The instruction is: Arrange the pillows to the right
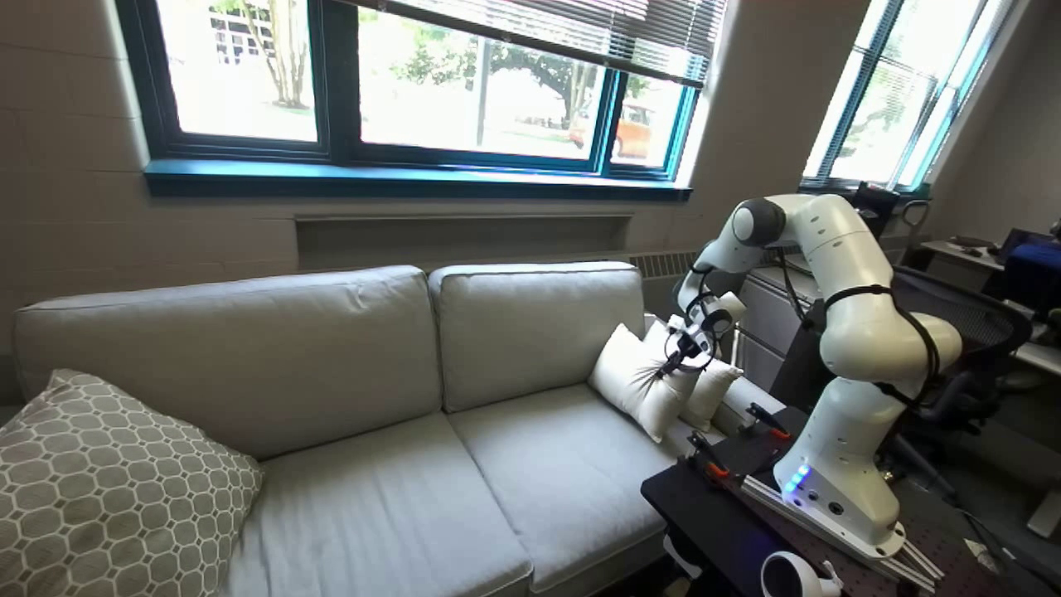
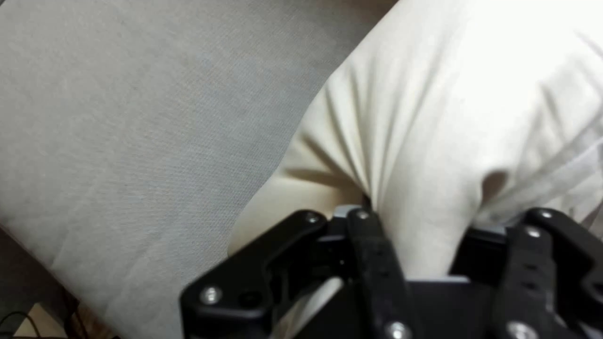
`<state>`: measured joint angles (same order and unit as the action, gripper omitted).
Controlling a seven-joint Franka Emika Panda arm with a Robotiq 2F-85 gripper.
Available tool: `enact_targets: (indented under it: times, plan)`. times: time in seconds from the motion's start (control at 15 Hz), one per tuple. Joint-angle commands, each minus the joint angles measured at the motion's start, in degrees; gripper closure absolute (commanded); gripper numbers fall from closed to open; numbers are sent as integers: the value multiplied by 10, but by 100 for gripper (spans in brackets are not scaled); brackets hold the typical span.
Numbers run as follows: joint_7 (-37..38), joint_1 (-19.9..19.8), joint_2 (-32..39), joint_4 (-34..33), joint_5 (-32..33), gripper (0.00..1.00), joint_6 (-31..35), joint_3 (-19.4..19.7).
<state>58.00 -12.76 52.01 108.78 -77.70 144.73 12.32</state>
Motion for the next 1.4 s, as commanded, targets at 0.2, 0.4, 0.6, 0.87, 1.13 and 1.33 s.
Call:
enact_targets:
  times: [0.2,0.4,0.6,0.87,1.13,1.33]
  plan:
    - [29,-25,46,-79,25,99,-30,9]
    - [41,-33,67,-106,36,99,-35,11]
    - [42,-45,75,-117,39,99,-34,14]
    - [38,-64,80,-123,34,99,-33,19]
    - [32,-85,83,-128,25,99,-36,17]
    - [30,-96,83,-128,20,100,-42,16]
